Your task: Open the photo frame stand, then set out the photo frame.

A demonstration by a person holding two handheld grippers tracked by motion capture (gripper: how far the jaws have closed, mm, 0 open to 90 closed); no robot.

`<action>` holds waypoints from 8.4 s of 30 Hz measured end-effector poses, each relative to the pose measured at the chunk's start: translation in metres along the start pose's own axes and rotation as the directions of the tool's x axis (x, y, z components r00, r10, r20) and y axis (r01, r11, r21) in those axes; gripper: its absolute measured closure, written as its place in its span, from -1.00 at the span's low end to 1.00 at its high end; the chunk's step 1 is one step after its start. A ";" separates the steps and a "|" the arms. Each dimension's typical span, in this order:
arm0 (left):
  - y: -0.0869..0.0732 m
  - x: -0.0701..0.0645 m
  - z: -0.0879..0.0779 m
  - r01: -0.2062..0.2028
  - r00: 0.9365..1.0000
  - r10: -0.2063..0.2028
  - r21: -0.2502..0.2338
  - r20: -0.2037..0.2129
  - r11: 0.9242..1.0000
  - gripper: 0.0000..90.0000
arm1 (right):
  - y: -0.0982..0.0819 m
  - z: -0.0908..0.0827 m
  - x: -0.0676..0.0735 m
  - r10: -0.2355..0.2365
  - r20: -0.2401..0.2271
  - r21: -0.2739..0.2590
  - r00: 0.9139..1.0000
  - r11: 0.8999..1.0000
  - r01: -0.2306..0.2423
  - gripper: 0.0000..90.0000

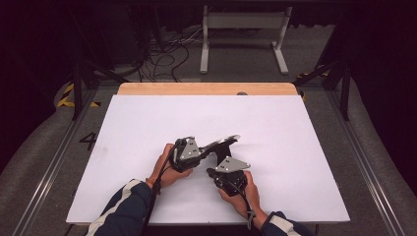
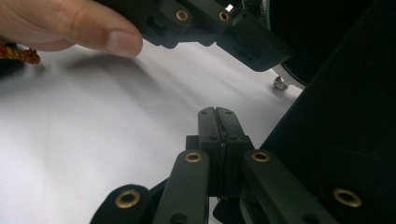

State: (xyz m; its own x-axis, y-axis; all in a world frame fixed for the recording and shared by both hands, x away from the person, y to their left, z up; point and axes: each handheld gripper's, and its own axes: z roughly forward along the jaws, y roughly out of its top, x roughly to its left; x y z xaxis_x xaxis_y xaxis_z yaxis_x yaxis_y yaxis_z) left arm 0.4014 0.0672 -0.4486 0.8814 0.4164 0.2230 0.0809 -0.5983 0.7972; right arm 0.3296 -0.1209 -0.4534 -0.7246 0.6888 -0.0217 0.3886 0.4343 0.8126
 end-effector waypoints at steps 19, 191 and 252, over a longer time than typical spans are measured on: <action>0.003 -0.009 -0.004 -0.043 0.999 0.043 0.029 -0.001 0.999 0.74 | -0.007 -0.012 -0.010 0.028 0.010 0.013 1.000 1.000 -0.028 1.00; -0.083 -0.016 -0.110 0.206 0.976 -0.200 0.072 -0.088 0.976 -0.66 | 0.008 -0.017 -0.056 0.240 0.066 -0.113 0.969 0.966 -0.232 0.39; -0.060 -0.009 -0.079 0.168 0.986 -0.168 0.055 0.001 0.984 -0.67 | -0.016 -0.039 -0.063 0.229 -0.072 -0.057 0.971 0.971 -0.233 0.72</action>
State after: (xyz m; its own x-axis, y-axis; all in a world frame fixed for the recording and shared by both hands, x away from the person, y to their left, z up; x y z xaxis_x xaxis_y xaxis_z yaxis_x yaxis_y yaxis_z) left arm 0.3516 0.1534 -0.4547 0.8555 0.5108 0.0853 0.2534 -0.5566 0.7912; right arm 0.3468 -0.1943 -0.4424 -0.6554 0.7265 0.2067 0.5139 0.2283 0.8269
